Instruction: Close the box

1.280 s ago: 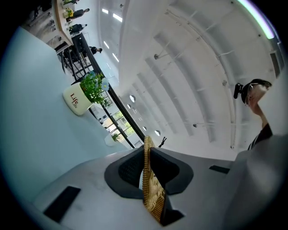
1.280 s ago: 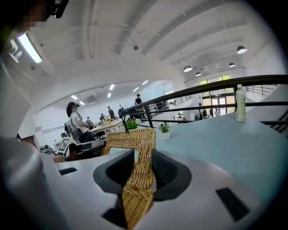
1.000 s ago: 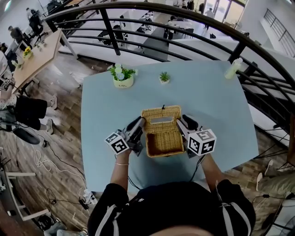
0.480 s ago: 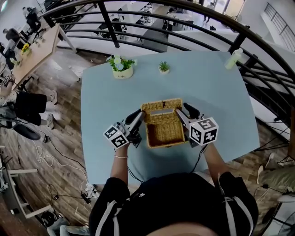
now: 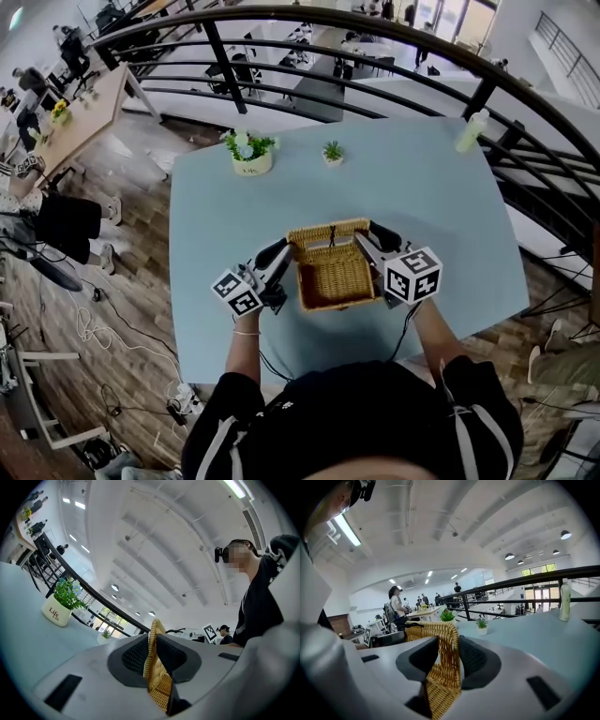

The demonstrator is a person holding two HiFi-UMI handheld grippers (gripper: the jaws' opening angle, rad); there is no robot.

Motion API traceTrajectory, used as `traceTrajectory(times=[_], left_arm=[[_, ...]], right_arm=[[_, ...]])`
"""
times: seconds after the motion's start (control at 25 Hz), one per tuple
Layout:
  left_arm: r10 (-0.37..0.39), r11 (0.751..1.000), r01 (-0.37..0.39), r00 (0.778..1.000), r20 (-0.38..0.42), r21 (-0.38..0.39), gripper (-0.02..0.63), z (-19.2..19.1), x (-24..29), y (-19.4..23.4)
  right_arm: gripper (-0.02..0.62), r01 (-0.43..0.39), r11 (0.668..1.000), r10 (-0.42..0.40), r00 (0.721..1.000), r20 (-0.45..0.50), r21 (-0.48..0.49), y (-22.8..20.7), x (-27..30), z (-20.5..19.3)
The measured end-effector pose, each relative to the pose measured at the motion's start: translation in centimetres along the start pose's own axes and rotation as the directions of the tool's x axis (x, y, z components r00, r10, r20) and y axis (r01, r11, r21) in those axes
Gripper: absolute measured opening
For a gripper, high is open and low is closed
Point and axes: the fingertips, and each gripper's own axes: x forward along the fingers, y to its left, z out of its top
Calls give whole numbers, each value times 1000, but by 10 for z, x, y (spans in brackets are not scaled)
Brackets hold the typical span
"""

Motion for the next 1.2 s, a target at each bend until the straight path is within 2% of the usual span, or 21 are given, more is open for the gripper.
traceTrajectory(times=[0.68,1.0,1.2], left_arm=[[147,985,-139,987,-69,105,55,-5,-13,-24],[218,971,-209,973,-69,118,57,-11,-22,-31],[243,961,-226,965,-99,160,57,-17,-24,-32]], right_arm=[[133,-28,999,28,1000,3,-20,15,-25,-8],[127,-50,999,50,999,-5,11,20,-40,-18],[127,-60,998,60,998,-12,18,24,-45,-24]])
